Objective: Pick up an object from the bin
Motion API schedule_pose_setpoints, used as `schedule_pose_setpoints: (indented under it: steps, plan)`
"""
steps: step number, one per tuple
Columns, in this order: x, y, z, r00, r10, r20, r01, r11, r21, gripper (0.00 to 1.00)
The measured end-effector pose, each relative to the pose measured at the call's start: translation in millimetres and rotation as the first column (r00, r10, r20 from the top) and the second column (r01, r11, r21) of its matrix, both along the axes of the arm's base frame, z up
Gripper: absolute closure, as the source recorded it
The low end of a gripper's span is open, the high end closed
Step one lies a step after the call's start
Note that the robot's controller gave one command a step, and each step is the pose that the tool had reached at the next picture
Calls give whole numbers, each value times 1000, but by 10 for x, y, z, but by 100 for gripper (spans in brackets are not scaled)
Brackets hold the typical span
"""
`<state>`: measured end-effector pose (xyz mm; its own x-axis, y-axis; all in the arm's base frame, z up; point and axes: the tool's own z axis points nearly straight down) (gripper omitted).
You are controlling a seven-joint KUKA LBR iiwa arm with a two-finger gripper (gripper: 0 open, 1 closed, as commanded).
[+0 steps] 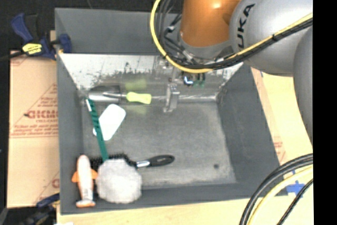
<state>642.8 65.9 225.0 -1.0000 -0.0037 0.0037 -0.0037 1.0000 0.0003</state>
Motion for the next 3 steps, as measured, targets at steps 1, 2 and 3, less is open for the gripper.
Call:
schedule_pose_setpoints:
  steps: [1, 2, 3]
  plan:
    - [13, 3, 55, 1000, -1, 8, 1, 1000, 2, 0]
    - [-174, 1103, -1364, 981, 193, 12, -193, 981, -1, 0]
    - [157, 1402, -588, 839, 543, 30, -543, 840, -11, 0]
